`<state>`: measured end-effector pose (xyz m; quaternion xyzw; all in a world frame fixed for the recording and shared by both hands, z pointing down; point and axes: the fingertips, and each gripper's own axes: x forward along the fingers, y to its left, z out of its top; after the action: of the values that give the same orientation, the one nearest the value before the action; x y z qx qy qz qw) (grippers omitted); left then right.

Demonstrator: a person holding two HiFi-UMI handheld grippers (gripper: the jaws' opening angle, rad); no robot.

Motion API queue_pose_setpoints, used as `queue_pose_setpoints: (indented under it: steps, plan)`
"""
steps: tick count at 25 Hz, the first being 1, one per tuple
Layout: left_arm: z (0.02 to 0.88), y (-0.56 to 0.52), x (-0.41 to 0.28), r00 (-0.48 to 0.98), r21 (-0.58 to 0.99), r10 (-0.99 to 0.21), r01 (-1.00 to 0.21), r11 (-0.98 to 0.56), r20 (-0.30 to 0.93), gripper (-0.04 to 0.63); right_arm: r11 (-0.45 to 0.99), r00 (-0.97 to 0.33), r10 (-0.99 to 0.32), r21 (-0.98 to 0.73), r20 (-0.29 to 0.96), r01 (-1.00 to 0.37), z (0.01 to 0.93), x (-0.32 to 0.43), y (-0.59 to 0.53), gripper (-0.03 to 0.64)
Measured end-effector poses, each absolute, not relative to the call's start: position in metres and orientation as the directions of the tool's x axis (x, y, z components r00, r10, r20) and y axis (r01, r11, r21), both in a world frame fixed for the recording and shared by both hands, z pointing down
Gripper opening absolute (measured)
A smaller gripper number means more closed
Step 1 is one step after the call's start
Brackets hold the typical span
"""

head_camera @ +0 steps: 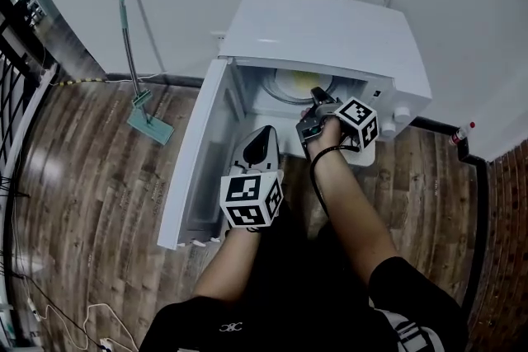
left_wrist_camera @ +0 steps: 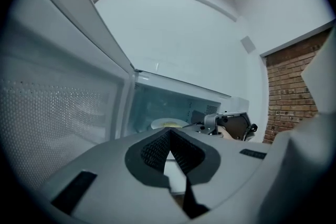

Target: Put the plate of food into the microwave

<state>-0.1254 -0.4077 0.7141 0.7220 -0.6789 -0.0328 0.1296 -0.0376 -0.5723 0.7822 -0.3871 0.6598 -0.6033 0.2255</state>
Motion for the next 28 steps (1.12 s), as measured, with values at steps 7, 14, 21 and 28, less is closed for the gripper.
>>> queue_pose_setpoints:
  steps: [7, 14, 21, 28]
  plan:
    - [0.718, -0.413, -0.126, 0.105, 0.254, -0.987, -0.964, -0.072, 0.118, -0.002, -0.063, -0.557, -0.79, -0.937, 0.256, -0.343, 0.794, -0.042, -0.591, 0.027]
    - [0.72, -0.416, -0.123, 0.111, 0.259, -0.986, -0.963, -0.077, 0.121, -0.002, -0.036, -0.497, -0.797, -0.848, 0.343, -0.528, 0.797, -0.035, -0.599, 0.028]
    - [0.722, -0.414, -0.121, 0.11, 0.247, -0.985, -0.966, -0.076, 0.129, -0.002, 0.031, -0.355, -0.854, -0.642, 0.382, -0.766, 0.787, -0.026, -0.601, 0.078]
    - [0.722, -0.413, -0.119, 0.115, 0.236, -0.984, -0.968, -0.08, 0.136, -0.002, 0.063, -0.231, -0.872, -0.37, 0.432, -0.927, 0.783, -0.029, -0.599, 0.224]
